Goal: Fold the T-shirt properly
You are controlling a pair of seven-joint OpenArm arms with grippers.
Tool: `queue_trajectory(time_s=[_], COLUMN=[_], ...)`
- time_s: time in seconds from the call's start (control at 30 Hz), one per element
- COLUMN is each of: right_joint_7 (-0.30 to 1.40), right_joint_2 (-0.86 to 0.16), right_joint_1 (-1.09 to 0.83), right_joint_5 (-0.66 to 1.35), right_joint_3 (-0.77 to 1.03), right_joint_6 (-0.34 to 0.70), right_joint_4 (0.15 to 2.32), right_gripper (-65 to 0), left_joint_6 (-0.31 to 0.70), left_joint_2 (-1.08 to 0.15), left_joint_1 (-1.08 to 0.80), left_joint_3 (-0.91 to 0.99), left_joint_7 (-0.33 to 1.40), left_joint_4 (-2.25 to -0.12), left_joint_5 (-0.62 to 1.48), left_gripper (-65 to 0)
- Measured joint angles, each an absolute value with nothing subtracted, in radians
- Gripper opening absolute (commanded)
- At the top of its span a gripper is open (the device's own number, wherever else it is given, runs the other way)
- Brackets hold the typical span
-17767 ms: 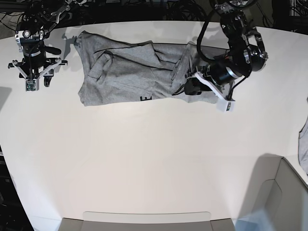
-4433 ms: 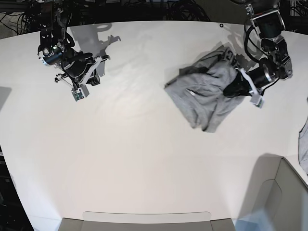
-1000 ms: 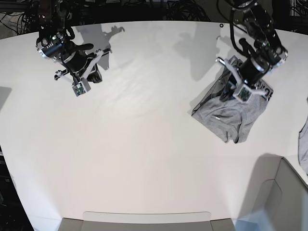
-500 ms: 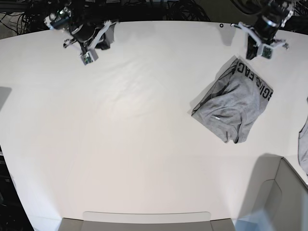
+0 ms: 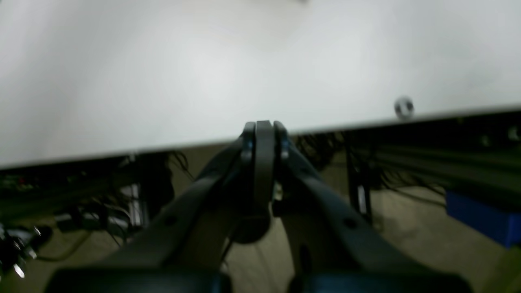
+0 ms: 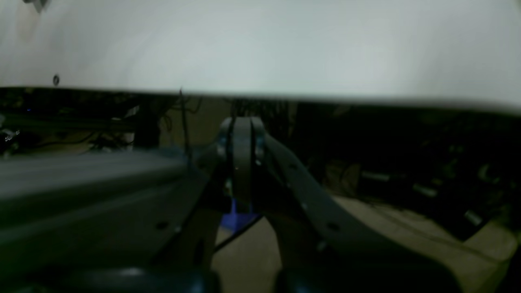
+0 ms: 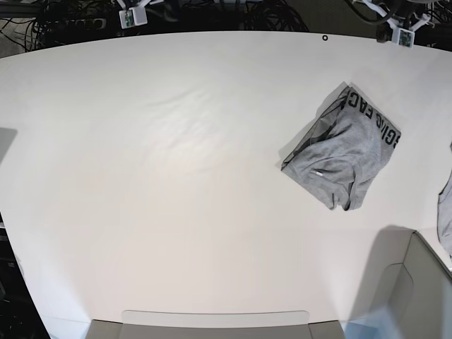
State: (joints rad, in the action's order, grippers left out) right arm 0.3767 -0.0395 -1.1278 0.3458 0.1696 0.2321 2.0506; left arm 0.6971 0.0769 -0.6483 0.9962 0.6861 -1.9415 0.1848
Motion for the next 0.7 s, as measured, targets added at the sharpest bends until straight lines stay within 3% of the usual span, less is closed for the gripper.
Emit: queue_trajectory(time_s=[0.2,0.33,0.7], right_joint_7=[0.265,0.231,0.033], right_joint_2=[-0.042,-0.043,-0.064], right_joint_1=[-1.200,-1.185,-1.022], right_joint_5=[0.345,0.266,0.126], right_joint_3=[0.172,0.173,0.167], right_joint_6=[0.233,0.233,0.237], right_joint_4=[1.971,1.860,1.372], right_gripper=[-65.0,-65.0,-65.0], left_joint_6=[0.697,0.697,0.697], left_joint_2=[0.104,0.126,0.141], left_joint_1=[-0.696,-0.701,-0.573], left_joint_3=[0.997,0.999,1.005], left_joint_7=[0.678,0.543,0.044], left_joint_4=[-1.869,-1.735,-1.016], left_joint_5=[0.186,0.152,-0.220], left_gripper=[-65.0,-65.0,-65.0])
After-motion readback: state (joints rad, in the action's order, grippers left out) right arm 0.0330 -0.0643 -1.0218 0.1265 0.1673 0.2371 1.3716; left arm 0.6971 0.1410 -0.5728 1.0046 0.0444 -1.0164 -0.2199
